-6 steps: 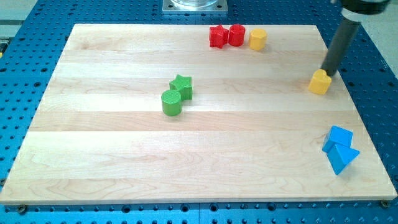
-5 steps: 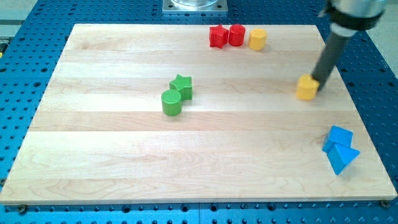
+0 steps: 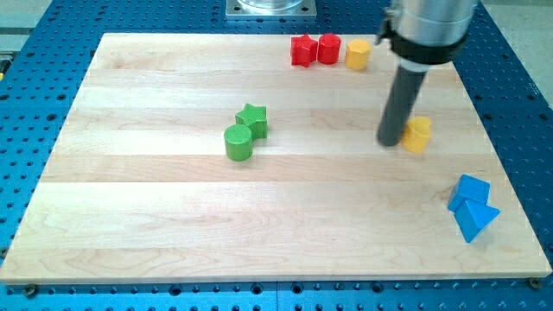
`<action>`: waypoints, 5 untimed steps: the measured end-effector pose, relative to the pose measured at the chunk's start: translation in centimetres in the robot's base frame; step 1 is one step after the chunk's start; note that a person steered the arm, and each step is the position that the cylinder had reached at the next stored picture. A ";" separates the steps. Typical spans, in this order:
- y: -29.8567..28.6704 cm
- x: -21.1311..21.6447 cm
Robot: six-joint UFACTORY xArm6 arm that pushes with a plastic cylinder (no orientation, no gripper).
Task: Move the heart above the blue blocks
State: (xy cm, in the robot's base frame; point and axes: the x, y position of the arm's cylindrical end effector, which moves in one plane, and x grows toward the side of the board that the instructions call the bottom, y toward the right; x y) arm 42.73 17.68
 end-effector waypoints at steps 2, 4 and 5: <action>-2.3 -0.4; -2.6 -0.4; -2.5 2.1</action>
State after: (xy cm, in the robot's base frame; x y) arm 44.78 15.19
